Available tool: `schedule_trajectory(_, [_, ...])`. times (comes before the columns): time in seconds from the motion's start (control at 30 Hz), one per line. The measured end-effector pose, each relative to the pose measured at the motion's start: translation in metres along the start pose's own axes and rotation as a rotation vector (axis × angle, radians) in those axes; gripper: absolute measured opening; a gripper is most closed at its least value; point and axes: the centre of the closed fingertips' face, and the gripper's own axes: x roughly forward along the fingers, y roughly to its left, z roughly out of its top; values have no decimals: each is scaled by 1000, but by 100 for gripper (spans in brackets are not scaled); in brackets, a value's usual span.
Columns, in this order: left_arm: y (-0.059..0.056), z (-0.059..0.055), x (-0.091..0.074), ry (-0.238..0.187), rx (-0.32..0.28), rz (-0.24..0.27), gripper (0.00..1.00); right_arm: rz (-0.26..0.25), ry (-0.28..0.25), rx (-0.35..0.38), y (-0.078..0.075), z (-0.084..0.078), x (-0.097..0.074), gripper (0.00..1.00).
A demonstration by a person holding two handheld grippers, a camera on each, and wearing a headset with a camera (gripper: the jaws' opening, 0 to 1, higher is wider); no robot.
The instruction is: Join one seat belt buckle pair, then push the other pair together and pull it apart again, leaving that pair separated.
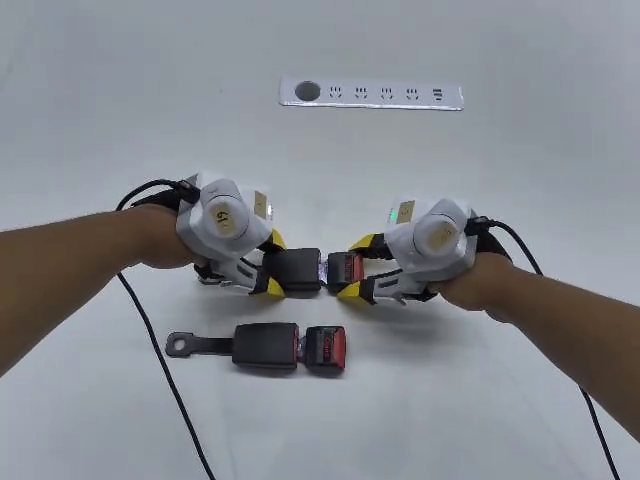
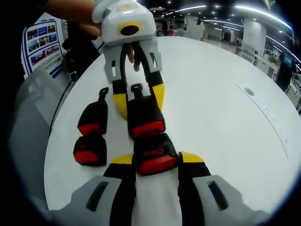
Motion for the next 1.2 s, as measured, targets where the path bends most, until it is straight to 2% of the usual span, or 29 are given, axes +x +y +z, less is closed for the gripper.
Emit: schedule_trajectory(1.2, [0,0,-1,-4,-8,-2,33,1,12,-7,1,1,0,33])
